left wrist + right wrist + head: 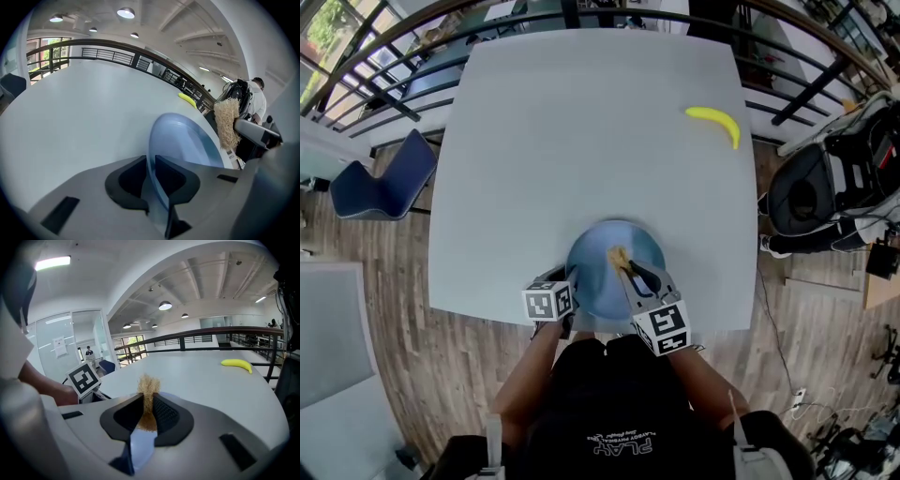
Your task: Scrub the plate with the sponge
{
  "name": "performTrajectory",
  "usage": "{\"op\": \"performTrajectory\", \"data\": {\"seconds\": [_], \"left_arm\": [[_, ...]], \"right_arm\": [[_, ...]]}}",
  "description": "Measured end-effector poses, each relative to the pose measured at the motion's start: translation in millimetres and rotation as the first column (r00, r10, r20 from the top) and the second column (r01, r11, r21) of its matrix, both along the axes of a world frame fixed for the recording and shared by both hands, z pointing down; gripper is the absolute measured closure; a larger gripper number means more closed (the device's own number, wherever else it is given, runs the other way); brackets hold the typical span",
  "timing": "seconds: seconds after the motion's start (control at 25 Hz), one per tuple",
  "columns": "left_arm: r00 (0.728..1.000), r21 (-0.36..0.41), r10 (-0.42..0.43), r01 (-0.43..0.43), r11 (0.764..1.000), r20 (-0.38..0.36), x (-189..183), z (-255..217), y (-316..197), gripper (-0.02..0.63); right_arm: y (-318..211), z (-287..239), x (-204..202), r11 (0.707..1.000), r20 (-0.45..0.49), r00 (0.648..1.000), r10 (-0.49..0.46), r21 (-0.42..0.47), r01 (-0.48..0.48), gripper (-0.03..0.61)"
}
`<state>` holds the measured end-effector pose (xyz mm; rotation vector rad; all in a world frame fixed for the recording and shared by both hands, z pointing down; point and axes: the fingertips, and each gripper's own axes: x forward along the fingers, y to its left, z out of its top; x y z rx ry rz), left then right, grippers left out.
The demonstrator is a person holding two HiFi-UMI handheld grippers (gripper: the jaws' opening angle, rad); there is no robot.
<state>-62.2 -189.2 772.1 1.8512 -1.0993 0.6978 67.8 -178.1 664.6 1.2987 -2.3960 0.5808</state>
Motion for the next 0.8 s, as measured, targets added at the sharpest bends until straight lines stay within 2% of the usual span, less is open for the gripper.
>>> {"op": "performTrajectory", "data": {"seconds": [0.12, 0.32, 0.8], "left_arm": [[1.000, -0.012, -0.020, 0.020, 1.000, -0.014, -0.4, -0.7, 0.7, 0.547], [0.992, -0.045, -0.094, 0.090, 0.995, -0.084, -4.1, 1.2, -7.6, 0.569], [0.969, -0.052, -0.156, 0.149, 0.988, -0.190, -3.3, -14.3, -3.6, 0.586]], "right_arm": [[2.9, -0.1, -6.3, 1.000, 0.009, 1.000, -0.012, -0.002, 0.012, 0.510], [-3.7, 1.1, -12.9, 1.000, 0.011, 1.000, -0.027, 0.000, 0.027, 0.511], [10.5, -1.6, -30.7, 0.997, 0.018, 0.997, -0.072, -0.004, 0.072, 0.510]]}}
